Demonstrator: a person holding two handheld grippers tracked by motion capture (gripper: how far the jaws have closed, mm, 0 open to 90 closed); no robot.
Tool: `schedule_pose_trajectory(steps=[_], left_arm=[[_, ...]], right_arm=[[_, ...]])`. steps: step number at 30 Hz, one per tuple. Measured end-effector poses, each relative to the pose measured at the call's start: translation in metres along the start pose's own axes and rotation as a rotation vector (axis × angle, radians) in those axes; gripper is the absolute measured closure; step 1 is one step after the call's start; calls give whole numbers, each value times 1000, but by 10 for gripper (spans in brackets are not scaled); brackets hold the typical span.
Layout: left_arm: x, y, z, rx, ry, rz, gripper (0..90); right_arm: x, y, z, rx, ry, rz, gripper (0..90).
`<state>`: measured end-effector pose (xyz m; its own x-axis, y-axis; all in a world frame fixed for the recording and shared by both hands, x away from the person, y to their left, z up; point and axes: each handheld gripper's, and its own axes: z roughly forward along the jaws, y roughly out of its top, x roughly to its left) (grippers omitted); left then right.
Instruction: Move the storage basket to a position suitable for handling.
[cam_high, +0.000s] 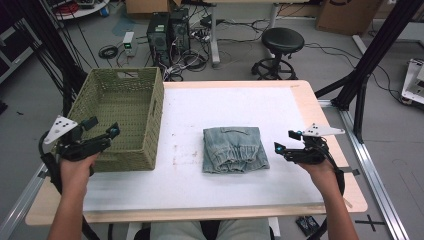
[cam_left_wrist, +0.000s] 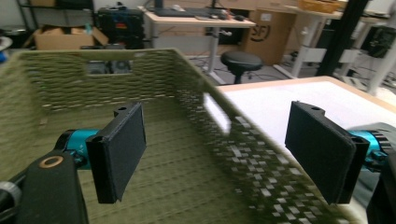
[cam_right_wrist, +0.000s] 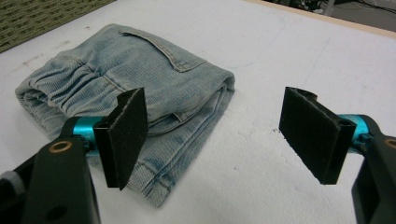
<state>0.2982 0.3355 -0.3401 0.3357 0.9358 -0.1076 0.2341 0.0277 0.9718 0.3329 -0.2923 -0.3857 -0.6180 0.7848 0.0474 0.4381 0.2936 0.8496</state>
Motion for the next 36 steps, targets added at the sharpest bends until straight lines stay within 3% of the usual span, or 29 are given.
schedule_pose_trajectory(steps=[3, 4, 7, 8, 13, 17, 18, 25, 36], left_arm=[[10, 0, -3, 6, 9, -12, 212], [20, 0, -6, 6, 33, -20, 212], [27, 0, -9, 9, 51, -25, 212], [35, 0, -12, 20, 64, -27, 212], [51, -2, -17, 28, 115, -32, 212], [62, -4, -19, 30, 144, -59, 212], [70, -6, -20, 40, 165, -72, 212], [92, -17, -23, 94, 234, -93, 212], [111, -28, -21, 171, 251, -119, 245]], right_arm=[[0, 0, 0, 2, -1, 1, 242], [0, 0, 0, -3, -1, 0, 242], [-1, 0, 0, 1, -5, 3, 242], [-1, -1, 0, 2, -2, 5, 242], [0, -1, 1, 5, 0, 0, 242], [0, -1, 1, 5, 0, 0, 242], [0, -1, 1, 5, 1, -2, 242], [1, -1, 1, 8, 2, -3, 242], [2, -1, 3, 17, 6, -10, 242]])
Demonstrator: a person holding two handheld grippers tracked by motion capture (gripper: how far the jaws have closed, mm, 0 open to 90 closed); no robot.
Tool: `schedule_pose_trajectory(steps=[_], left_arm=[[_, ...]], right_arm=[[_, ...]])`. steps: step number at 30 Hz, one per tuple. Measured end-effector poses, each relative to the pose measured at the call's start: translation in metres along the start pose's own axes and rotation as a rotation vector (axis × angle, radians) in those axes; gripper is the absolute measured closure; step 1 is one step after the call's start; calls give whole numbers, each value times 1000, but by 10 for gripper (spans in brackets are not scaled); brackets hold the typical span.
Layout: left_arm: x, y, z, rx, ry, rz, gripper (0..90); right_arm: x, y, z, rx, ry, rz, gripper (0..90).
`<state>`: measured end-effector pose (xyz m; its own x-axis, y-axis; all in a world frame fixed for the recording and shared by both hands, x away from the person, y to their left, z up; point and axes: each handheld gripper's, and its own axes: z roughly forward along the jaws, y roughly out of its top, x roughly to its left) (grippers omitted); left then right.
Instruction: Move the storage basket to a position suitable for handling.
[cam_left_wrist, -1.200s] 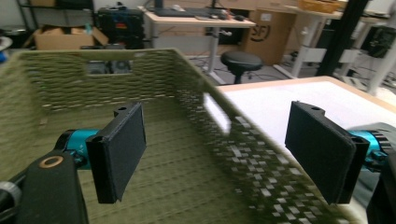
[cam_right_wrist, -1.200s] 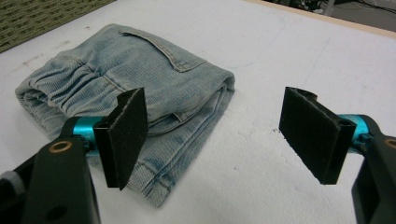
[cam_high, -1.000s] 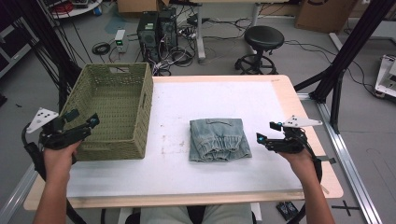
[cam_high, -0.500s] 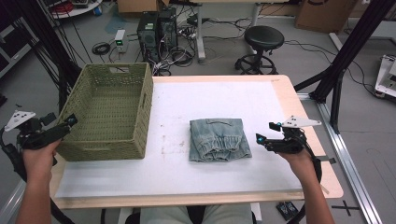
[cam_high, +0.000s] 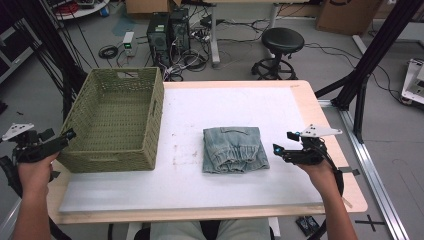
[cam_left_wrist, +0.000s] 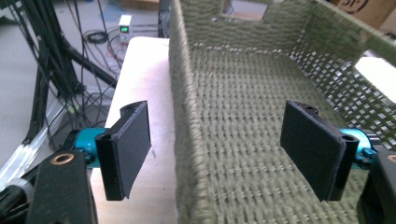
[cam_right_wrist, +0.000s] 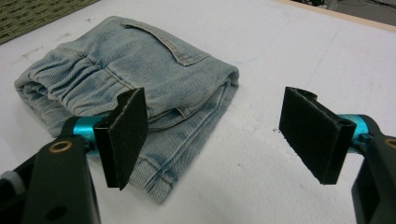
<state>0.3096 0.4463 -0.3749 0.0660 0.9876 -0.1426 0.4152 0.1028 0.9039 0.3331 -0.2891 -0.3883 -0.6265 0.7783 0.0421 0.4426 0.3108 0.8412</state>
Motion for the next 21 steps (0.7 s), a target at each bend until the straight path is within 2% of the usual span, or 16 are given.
schedule_pose_trajectory(steps=[3, 5, 8, 11, 21], left_arm=[[4, -3, 5, 28, -11, -12, 269], [5, -3, 5, 29, -22, -15, 282], [3, -3, 5, 38, -83, 15, 365], [2, -3, 6, 46, -106, 31, 410], [0, -6, 6, 43, -119, 28, 415]], right_arm=[[0, -1, 0, 7, -4, -1, 242], [0, -1, 1, 8, -4, -3, 242], [0, -1, 1, 11, -2, -2, 242], [0, -1, 2, 12, 0, -5, 242], [1, -2, 4, 20, 1, -9, 243]])
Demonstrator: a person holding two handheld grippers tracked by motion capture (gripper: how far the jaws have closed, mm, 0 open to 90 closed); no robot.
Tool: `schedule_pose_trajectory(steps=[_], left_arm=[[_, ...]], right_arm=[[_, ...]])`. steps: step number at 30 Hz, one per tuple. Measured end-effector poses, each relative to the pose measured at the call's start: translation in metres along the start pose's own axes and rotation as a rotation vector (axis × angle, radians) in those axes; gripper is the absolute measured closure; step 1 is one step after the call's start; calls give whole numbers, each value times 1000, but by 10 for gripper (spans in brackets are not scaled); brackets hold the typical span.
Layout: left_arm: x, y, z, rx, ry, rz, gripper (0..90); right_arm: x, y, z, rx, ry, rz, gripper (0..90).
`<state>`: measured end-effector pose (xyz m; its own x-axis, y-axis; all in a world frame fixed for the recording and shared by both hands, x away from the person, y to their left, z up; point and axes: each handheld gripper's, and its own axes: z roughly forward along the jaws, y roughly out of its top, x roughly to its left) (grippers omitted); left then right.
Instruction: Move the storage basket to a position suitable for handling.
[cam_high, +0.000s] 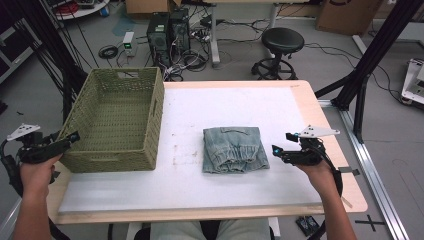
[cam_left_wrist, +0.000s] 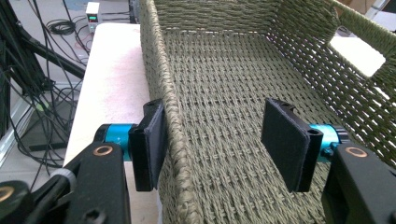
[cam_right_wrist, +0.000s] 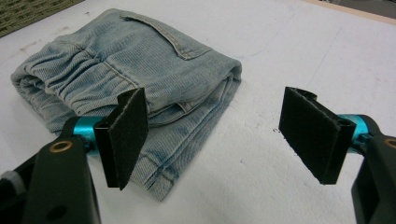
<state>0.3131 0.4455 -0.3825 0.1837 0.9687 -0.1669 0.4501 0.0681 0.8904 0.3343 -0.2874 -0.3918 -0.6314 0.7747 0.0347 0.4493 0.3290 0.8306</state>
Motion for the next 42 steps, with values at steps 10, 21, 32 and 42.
schedule_pose_trajectory(steps=[10, 21, 32, 42], left_arm=[[-7, 1, 6, -6, -16, 15, 411], [-14, 1, 11, -9, -25, 17, 407], [-17, 7, -4, -89, 67, -10, 316], [-40, 17, -13, -154, 3, 2, 278]], right_arm=[[1, 0, 1, 3, 1, -2, 247], [0, -1, 0, 3, -1, 2, 247], [-2, -2, -3, 1, -8, 9, 247], [-3, -2, -3, -3, -7, 9, 247]])
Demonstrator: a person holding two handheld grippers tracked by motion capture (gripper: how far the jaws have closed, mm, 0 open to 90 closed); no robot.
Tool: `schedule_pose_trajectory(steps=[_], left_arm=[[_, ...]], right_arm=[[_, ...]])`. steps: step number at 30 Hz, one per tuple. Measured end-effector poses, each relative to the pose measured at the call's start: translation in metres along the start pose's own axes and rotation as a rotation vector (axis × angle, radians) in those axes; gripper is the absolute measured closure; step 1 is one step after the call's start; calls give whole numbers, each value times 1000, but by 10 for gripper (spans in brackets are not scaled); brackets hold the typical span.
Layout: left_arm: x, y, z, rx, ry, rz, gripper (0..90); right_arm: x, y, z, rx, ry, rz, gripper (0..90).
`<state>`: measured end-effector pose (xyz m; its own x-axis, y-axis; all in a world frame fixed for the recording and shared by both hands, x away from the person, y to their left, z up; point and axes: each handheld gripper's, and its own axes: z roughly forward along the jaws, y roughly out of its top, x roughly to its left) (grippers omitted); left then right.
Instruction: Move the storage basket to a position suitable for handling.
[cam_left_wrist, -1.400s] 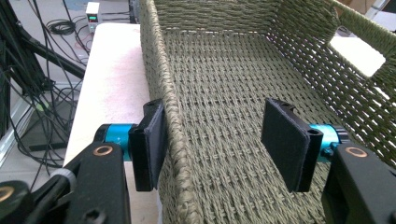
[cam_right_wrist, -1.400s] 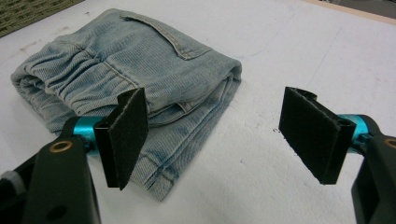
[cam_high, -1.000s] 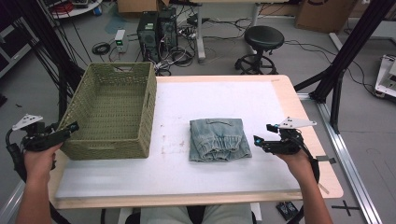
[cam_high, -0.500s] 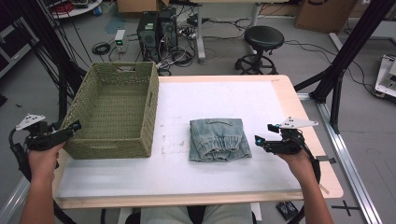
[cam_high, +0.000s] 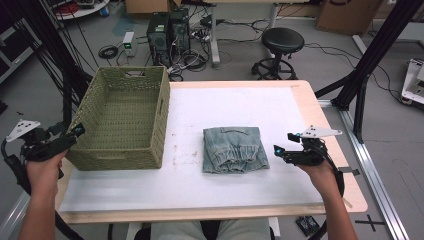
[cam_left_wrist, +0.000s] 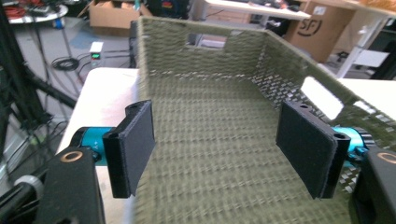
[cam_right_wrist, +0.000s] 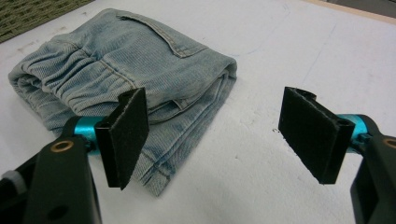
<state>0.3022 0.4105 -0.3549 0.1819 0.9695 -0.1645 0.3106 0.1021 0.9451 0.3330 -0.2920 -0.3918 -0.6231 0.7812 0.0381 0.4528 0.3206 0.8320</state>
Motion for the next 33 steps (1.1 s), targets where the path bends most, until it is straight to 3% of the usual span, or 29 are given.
schedule_pose_trajectory(steps=[14, 19, 20, 22, 24, 33], left_arm=[[-28, 12, 9, -16, -45, 22, 277], [-45, 14, 14, -31, -76, 33, 277], [-53, 15, 15, -24, -65, 53, 276], [-57, 15, 16, -24, -65, 57, 277], [-62, 14, 17, -31, -92, 41, 276], [-89, 12, 23, -42, -157, 70, 277]], right_arm=[[-1, 0, -2, -3, -1, 6, 248], [-2, 0, -3, -8, 3, 5, 247], [-2, 1, -3, -11, 2, 8, 247], [-3, 1, -3, -9, 2, 9, 247], [-3, 1, -4, -9, 2, 6, 247], [-7, 2, -7, -16, -7, 8, 247]])
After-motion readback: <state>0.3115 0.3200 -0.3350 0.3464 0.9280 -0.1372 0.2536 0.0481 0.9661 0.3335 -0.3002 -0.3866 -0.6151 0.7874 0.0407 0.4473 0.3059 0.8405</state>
